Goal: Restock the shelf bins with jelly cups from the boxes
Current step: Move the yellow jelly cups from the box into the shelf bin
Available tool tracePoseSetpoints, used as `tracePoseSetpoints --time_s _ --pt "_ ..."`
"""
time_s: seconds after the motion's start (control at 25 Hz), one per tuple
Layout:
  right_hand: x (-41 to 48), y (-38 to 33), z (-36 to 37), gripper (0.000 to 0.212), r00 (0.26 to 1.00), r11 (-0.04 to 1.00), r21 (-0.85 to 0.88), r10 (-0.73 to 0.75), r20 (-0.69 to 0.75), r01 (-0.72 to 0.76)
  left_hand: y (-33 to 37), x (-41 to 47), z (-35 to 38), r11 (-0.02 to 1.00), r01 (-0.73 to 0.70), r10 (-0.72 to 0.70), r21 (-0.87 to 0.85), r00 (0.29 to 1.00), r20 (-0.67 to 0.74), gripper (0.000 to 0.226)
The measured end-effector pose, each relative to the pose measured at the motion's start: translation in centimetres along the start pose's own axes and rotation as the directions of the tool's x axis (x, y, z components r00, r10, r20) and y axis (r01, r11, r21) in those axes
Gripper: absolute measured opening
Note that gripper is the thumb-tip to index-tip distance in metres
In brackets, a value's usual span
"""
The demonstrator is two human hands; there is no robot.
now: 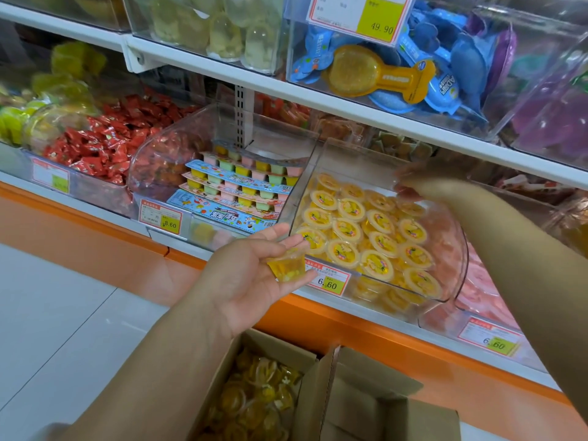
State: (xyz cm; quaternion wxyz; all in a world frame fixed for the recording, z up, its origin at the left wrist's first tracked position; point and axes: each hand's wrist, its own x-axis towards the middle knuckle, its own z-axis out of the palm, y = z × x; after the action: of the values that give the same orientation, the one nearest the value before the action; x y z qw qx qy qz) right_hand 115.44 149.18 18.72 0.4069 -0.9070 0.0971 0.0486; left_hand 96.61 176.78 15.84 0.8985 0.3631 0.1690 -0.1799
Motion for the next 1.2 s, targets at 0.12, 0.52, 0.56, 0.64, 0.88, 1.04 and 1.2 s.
tracePoseSetpoints --time_s 0.12,0.52,0.56,0.64,0.88,1.04,1.2 --pt "-8.0 -3.3 3.2 0.016 0.932 0.978 0.206 -0.107 0.347 0.035 -0.3 0.5 0.5 0.992 -0.122 0.122 0.024 0.993 -0.005 0.037" --pt "-12.7 -5.2 6.8 0.020 0.878 0.759 0.642 -0.230 0.421 -0.109 0.5 0.0 1.2 0.947 -0.322 0.321 0.007 0.945 0.070 0.036" --pt "-10.4 -5.3 6.1 0.021 0.934 0.743 0.668 -0.208 0.289 -0.041 0.8 0.1 0.9 0.945 -0.326 0.325 0.021 0.945 0.040 0.039" --pt "-5.0 -5.2 5.1 0.022 0.993 0.808 0.581 -0.116 0.002 0.093 1.5 0.2 -0.1 0.951 -0.310 0.310 0.016 0.950 -0.038 0.042" --pt "7.6 -3.2 8.6 0.035 0.977 0.983 0.161 -0.052 -0.206 0.087 2.5 -0.1 -2.4 0.968 -0.244 0.250 0.061 0.958 -0.139 0.031" --pt "11.1 -2.4 9.7 0.037 0.997 0.989 -0.148 -0.036 -0.069 0.026 2.5 -0.2 -2.4 0.976 -0.203 0.215 0.080 0.958 -0.190 0.027" --pt "10.4 -2.7 9.3 0.025 0.994 0.968 -0.228 -0.107 -0.016 0.101 2.5 -0.5 -2.3 0.981 -0.174 0.190 0.089 0.957 -0.217 0.026"
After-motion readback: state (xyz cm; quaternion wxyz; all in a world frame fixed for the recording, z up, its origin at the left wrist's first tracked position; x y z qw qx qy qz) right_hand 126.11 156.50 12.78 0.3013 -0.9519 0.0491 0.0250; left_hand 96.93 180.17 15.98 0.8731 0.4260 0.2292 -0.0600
